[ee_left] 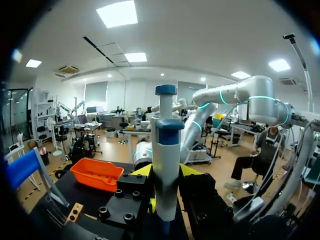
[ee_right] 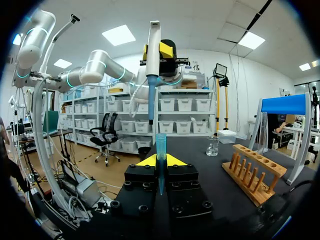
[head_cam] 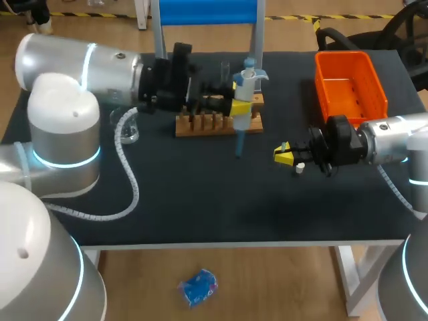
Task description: Invert the test tube, pick up the pipette, mount the tip to pipette, aspirate from beaker and dispense into the tube, eject the tip, return the pipette, and cap with the stopper.
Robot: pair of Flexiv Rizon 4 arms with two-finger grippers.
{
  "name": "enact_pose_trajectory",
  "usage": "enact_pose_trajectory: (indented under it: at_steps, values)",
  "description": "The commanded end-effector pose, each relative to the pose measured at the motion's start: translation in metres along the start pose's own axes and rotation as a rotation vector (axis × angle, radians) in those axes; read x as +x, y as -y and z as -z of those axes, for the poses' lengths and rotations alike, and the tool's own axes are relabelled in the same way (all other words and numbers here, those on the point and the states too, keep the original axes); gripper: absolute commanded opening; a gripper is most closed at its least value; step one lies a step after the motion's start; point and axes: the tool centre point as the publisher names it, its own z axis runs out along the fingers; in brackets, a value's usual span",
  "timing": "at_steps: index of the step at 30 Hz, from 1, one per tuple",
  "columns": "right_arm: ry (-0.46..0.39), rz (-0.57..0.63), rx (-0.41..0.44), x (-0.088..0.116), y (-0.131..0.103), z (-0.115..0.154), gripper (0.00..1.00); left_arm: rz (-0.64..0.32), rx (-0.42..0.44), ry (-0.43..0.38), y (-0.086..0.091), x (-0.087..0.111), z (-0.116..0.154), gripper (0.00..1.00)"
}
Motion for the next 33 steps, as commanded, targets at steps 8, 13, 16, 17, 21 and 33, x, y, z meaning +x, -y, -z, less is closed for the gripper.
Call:
enact_pose_trajectory:
  at_steps: [8,13,16,17,21,33]
  values:
    - [-0.002,0.001,0.001,0.000,0.000,0.000,0.00,-0.062,0.036,0.064,0.007,-0.012,-0.009,0.00]
    - [-0.002,0.001,0.001,0.000,0.000,0.000,0.00,-0.065,0.015,0.028,0.016,-0.020,-0.010,0.00]
    - [-0.002,0.001,0.001,0.000,0.000,0.000,0.00,-0.064,0.014,0.013,0.020,-0.022,-0.007,0.00]
    - [-0.002,0.001,0.001,0.000,0.000,0.000,0.00,-0.065,0.021,0.008,0.022,-0.023,-0.006,0.00]
    - [-0.002,0.001,0.001,0.000,0.000,0.000,0.00,-0.072,0.020,0.007,0.024,-0.024,-0.003,0.00]
    - [0.024,0.001,-0.007,-0.003,0.001,-0.004,0.00,-0.079,0.028,0.010,0.026,-0.024,-0.002,0.00]
